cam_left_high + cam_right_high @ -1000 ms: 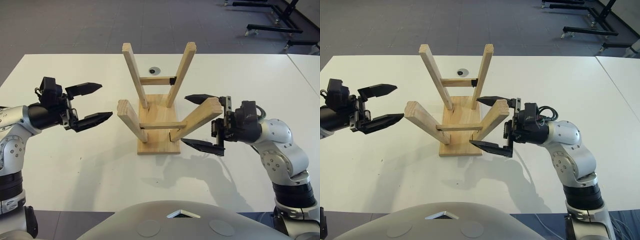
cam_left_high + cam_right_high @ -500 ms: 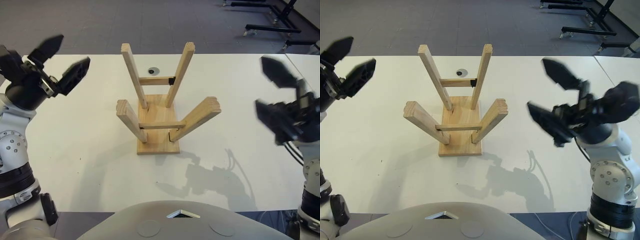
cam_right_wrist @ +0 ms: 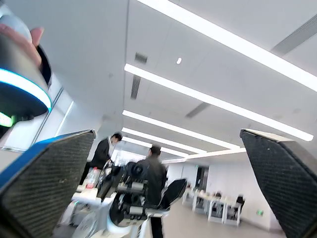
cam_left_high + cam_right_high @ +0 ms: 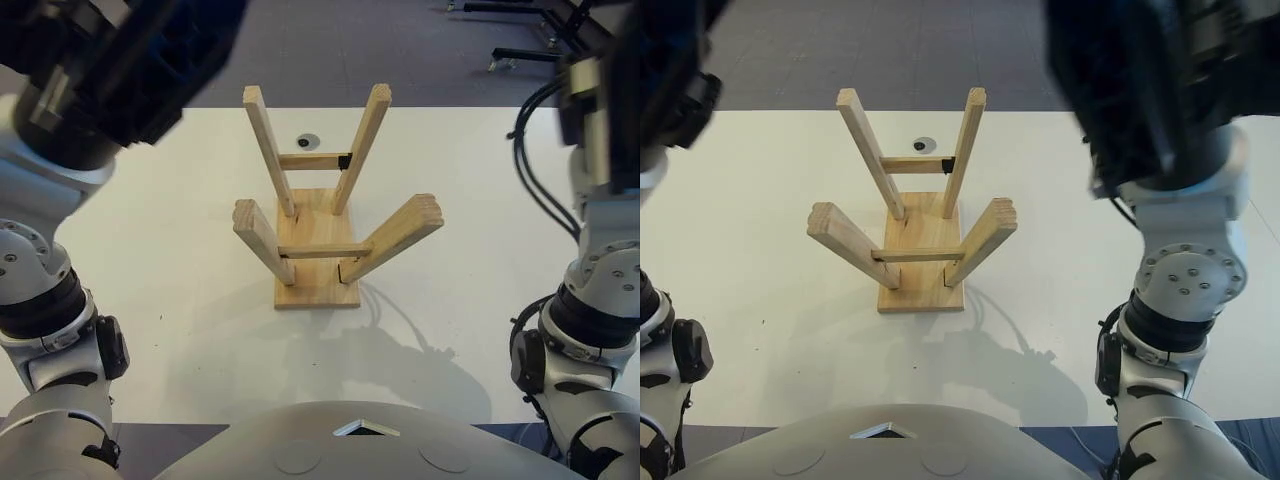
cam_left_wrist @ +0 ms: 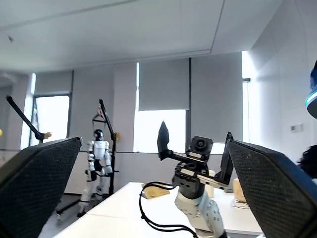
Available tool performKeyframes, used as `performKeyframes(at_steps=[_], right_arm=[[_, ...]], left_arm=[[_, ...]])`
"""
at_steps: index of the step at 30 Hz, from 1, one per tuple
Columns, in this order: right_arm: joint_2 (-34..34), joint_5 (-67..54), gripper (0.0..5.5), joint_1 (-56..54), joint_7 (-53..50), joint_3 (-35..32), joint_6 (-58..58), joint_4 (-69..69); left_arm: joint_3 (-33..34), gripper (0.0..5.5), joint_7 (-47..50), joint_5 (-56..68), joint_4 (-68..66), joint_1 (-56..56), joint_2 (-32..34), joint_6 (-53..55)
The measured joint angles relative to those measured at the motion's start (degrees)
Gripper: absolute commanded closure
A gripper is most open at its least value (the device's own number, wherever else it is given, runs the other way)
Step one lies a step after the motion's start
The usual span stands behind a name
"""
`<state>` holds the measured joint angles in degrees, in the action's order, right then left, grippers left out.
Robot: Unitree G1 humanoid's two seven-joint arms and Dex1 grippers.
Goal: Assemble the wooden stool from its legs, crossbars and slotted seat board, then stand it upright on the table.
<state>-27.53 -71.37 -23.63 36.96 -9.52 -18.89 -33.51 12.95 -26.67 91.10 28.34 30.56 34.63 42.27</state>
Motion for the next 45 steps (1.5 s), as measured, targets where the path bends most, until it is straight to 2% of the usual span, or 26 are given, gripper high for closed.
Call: performKeyframes(at_steps=[5, 7, 12, 17, 21, 25, 30, 34, 37, 38, 43, 45], right_arm=[[-4.9, 15.9, 0.1, 10.9, 15.3, 12.3, 0.7, 3.9], [-5.3, 17.6, 0.1, 11.0, 17.3, 13.4, 1.7, 3.7], [-2.9, 18.0, 0.1, 9.3, 15.4, 12.9, 1.0, 6.0], [1.6, 16.9, 0.1, 9.6, 11.9, 12.8, 0.3, 4.7], [5.1, 11.5, 0.1, 7.2, 8.1, 10.2, 0.3, 1.0], [5.8, 5.2, 0.1, 5.0, 4.0, 5.4, 0.1, -0.5], [4.7, 3.7, 0.1, 4.4, 3.0, 1.8, 0.0, 0.5], [4.2, 4.0, 0.1, 5.0, 3.5, 0.6, -0.4, 2.0], [3.7, 4.7, 0.1, 7.0, 3.7, -0.1, -0.5, 2.1], [3.6, 5.0, 0.1, 7.7, 3.7, -0.4, -0.5, 1.9], [4.0, 6.4, 0.1, 9.3, 4.1, -0.4, -0.3, 1.6], [4.6, 7.8, 0.1, 9.6, 4.4, 0.3, 0.3, 1.7]], left_arm=[[-16.2, 0.14, -2.7, -13.0, -8.5, -9.6, -1.4, 7.0], [-21.7, 0.14, -4.6, -18.3, -10.8, -17.0, -2.1, 8.7], [-20.6, 0.14, -8.0, -25.0, -11.6, -18.9, -3.3, 6.6], [-15.4, 0.14, -9.5, -27.0, -12.9, -14.3, -4.5, 4.3], [-11.5, 0.14, -10.7, -28.5, -13.0, -11.8, -4.5, 3.0], [-2.8, 0.14, -8.6, -20.6, -8.3, -9.6, -4.3, 3.1], [5.1, 0.14, -8.9, -13.9, -0.7, -11.9, 0.2, 3.2], [15.3, 0.14, -9.8, -9.5, 0.9, -16.2, 4.6, 2.5], [27.5, 0.14, -17.4, -6.6, -0.5, -24.3, 11.0, 4.2], [29.8, 0.14, -21.3, -8.5, -2.2, -28.0, 13.2, 5.1], [32.8, 0.14, -36.8, -18.2, -8.3, -38.8, 16.6, 4.6], [29.1, 0.14, -39.7, -25.1, -10.9, -40.7, 17.9, 2.2]])
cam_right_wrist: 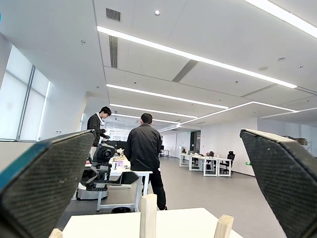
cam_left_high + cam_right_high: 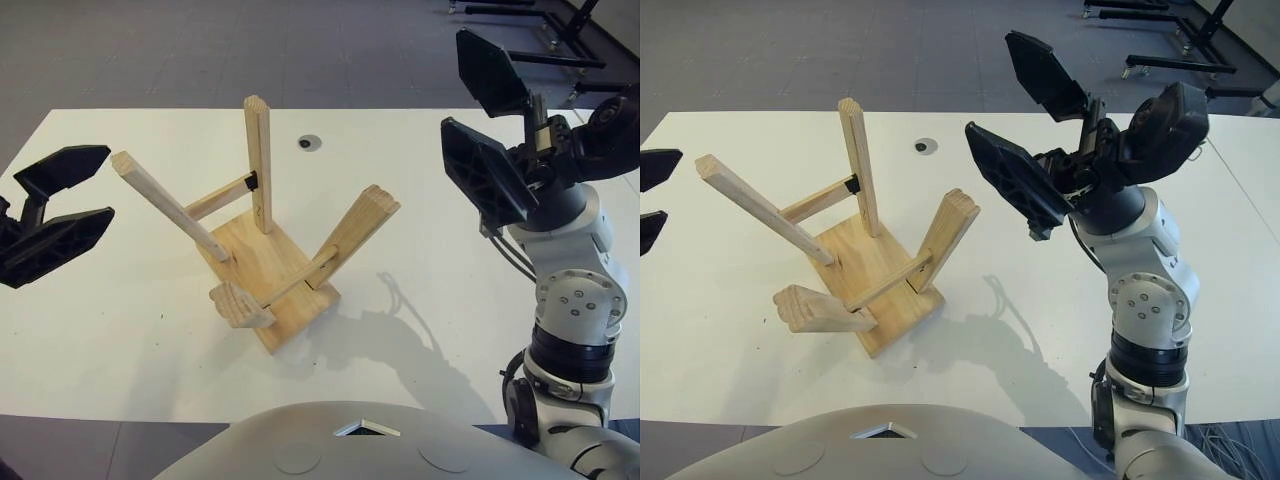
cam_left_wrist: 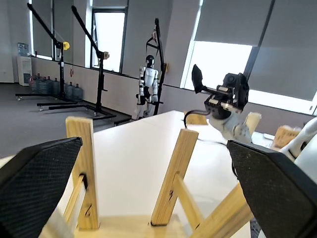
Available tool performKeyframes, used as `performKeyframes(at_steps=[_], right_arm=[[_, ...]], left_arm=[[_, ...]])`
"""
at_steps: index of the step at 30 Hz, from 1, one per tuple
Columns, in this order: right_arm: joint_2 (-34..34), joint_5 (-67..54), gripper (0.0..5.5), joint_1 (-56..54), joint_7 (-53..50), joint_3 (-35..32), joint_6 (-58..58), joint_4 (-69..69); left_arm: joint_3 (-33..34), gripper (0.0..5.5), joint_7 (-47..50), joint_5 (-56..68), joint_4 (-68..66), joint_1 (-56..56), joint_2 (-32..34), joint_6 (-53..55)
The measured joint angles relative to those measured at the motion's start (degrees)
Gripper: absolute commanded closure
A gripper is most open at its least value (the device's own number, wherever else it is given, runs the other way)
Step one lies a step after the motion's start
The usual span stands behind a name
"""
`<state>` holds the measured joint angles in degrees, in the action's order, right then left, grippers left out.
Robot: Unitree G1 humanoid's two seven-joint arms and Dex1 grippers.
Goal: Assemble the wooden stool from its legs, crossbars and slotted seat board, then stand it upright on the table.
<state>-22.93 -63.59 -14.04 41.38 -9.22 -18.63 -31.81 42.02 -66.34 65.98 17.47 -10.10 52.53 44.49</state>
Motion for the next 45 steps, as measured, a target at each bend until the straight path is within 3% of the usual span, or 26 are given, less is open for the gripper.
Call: performKeyframes(at_steps=[7, 13, 17, 26, 31, 36, 40, 45], right_arm=[[1.3, 2.7, 0.1, -0.6, 2.6, 2.2, 0.5, 2.1], [2.2, 3.0, 0.1, -1.7, 3.4, 3.1, 0.5, 2.6], [2.9, 4.0, 0.1, -1.6, 3.3, 3.9, 0.5, 2.5], [3.8, 4.7, 0.1, -1.1, 2.3, 3.5, 1.4, 1.2], [4.6, 5.1, 0.1, -0.5, 2.0, 3.4, 2.1, 0.5], [4.7, 5.1, 0.1, 1.0, 1.6, 3.0, 2.5, -0.6], [4.9, 5.2, 0.1, 1.9, 1.4, 3.0, 2.6, -1.1], [5.0, 5.1, 0.1, 1.6, 1.3, 3.1, 2.6, -1.0]], left_arm=[[-21.0, 0.14, -0.3, -15.9, -9.0, 7.6, -2.4, -5.1], [-29.5, 0.14, 5.6, -29.2, -23.9, 23.5, -8.3, -15.7], [-31.8, 0.14, 6.1, -32.7, -29.2, 29.4, -10.8, -19.6], [-26.2, 0.14, 4.2, -26.2, -22.0, 29.7, -10.5, -16.6], [-14.9, 0.14, 7.2, -17.5, -20.0, 33.3, -7.0, -12.2], [-4.0, 0.14, 5.4, 1.8, -11.1, 30.8, -1.7, 2.3], [-3.3, 0.14, 4.0, 3.2, -7.4, 24.3, -0.4, 5.2], [-3.5, 0.14, 5.6, 3.4, -7.1, 24.8, -0.4, 4.8]])
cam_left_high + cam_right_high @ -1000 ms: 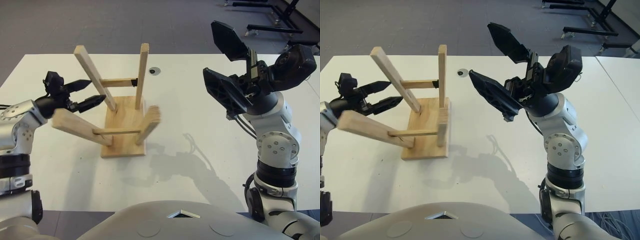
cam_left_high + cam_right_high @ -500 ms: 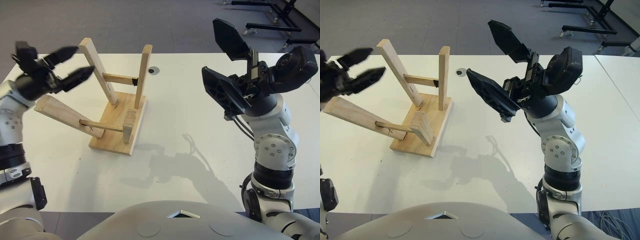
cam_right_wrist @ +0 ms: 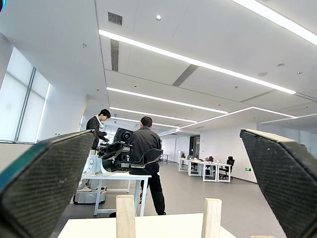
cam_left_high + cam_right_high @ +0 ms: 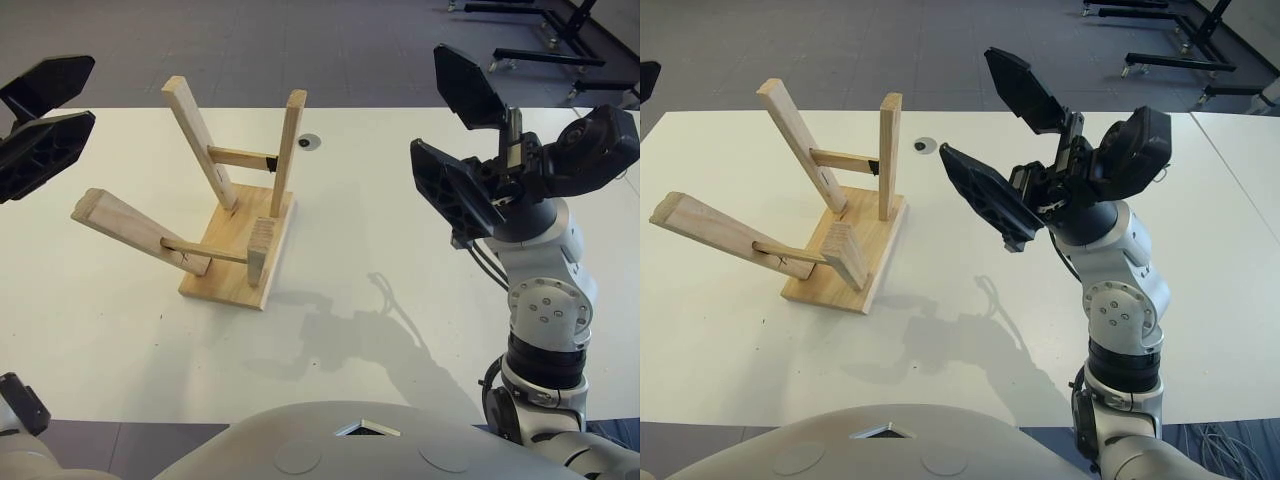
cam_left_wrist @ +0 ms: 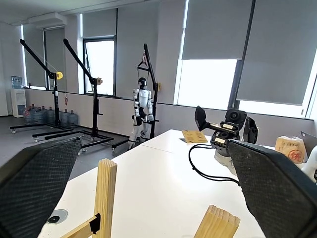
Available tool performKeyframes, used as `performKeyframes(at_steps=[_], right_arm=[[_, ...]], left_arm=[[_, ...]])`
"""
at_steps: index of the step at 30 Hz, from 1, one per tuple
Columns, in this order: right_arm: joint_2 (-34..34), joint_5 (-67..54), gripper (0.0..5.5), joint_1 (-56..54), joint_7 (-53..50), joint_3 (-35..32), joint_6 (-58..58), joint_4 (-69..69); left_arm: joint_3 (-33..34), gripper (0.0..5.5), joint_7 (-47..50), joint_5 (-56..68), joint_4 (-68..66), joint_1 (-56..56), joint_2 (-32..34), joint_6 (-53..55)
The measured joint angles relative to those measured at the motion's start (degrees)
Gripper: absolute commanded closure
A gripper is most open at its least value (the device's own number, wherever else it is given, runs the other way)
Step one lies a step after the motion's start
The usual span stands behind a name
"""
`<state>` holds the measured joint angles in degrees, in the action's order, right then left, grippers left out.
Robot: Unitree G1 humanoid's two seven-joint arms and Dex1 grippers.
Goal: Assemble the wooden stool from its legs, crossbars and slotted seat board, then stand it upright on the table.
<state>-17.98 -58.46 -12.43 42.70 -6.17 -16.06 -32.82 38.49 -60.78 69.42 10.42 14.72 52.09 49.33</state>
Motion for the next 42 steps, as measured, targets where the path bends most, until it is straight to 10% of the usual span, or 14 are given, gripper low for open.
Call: performKeyframes(at_steps=[12, 25, 32, 42], right_arm=[[0.6, -0.1, 0.1, 0.0, -0.1, 2.3, -0.2, -1.0], [0.3, -0.6, 0.1, -0.7, -1.0, 1.1, 0.3, -0.2], [0.4, 7.1, 0.1, 2.8, -5.5, -1.4, 2.5, 3.7], [-0.2, 19.4, 0.1, 5.4, -12.9, 1.4, 1.0, 7.1]], left_arm=[[-13.7, 0.14, -2.1, -6.0, -4.3, -2.9, -4.5, -6.6], [-9.9, 0.14, 9.4, 1.4, -1.8, -1.8, -11.1, -10.4], [-4.6, 0.14, 16.4, -16.7, -12.1, -1.7, -5.5, -21.0], [-28.7, 0.14, 18.5, -50.3, -26.7, -12.2, -11.2, -34.1]])
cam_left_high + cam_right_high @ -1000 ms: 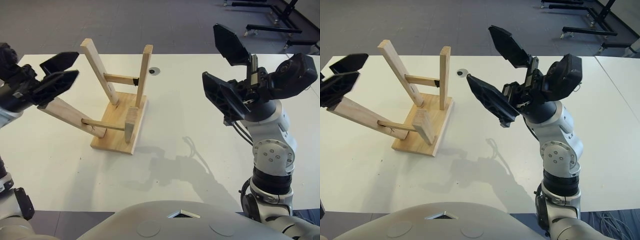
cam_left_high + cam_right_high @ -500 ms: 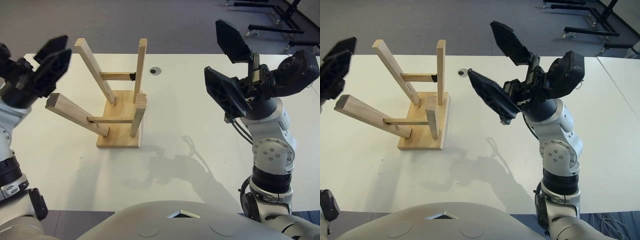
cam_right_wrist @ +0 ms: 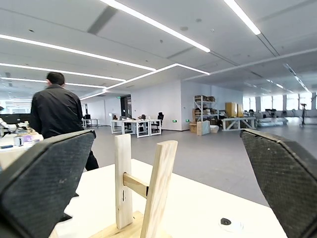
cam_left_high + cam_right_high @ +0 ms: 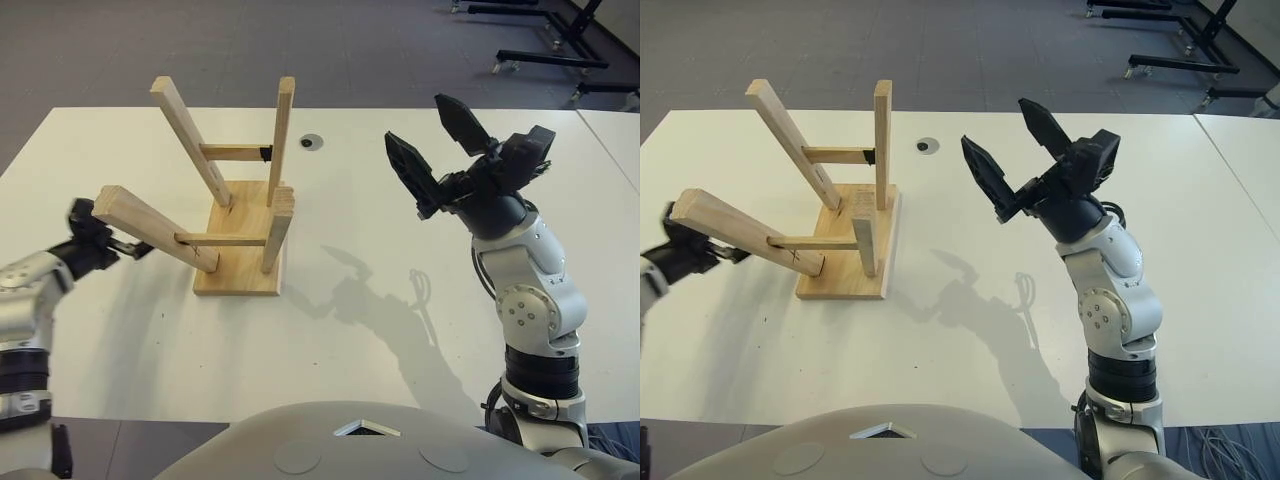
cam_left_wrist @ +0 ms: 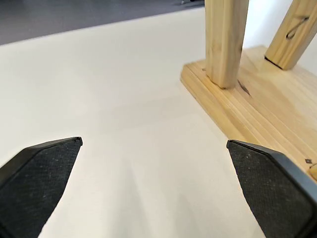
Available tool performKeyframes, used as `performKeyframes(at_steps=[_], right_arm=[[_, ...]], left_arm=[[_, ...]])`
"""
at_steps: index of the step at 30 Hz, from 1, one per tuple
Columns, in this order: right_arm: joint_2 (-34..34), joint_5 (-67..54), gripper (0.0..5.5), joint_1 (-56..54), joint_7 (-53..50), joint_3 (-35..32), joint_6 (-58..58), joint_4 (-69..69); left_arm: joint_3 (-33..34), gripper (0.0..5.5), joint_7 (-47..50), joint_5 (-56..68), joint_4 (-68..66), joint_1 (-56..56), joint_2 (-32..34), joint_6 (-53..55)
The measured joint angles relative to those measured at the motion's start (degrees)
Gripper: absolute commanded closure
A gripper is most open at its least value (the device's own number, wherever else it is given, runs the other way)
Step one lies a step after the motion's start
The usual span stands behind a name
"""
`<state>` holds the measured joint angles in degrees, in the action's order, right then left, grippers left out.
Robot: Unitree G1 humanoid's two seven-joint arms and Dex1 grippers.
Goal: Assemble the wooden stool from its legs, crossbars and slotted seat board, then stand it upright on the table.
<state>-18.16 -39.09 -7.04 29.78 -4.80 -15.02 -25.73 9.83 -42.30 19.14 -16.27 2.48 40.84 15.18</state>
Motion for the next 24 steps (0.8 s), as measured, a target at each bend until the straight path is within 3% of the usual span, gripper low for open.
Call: performKeyframes(at_steps=[4, 8, 12, 18, 24], right_arm=[[-0.1, -0.3, 0.1, -1.0, 0.6, 0.4, -1.2, 0.5], [-0.2, -3.4, 0.1, -2.7, 2.0, -0.9, -1.9, 0.5], [-1.2, -4.9, 0.1, -4.2, 1.7, -4.9, -1.7, 0.5], [-4.4, -9.0, 0.1, -14.8, -1.9, -17.2, 3.2, 2.8], [-3.5, -15.6, 0.1, -17.6, -0.8, -13.5, 1.9, -2.4]], left_arm=[[-6.7, 0.14, 0.0, -5.5, 0.5, 0.0, -2.9, -2.8], [-10.6, 0.14, -12.1, 0.2, 13.7, -8.9, -1.7, -0.7], [-12.4, 0.14, -17.8, 3.0, 22.0, -13.1, 0.6, 3.5], [-16.6, 0.14, -16.3, 1.2, 21.8, -5.5, -2.5, 5.3], [-22.2, 0.14, -16.3, -1.7, 21.8, 0.2, -5.7, 7.0]])
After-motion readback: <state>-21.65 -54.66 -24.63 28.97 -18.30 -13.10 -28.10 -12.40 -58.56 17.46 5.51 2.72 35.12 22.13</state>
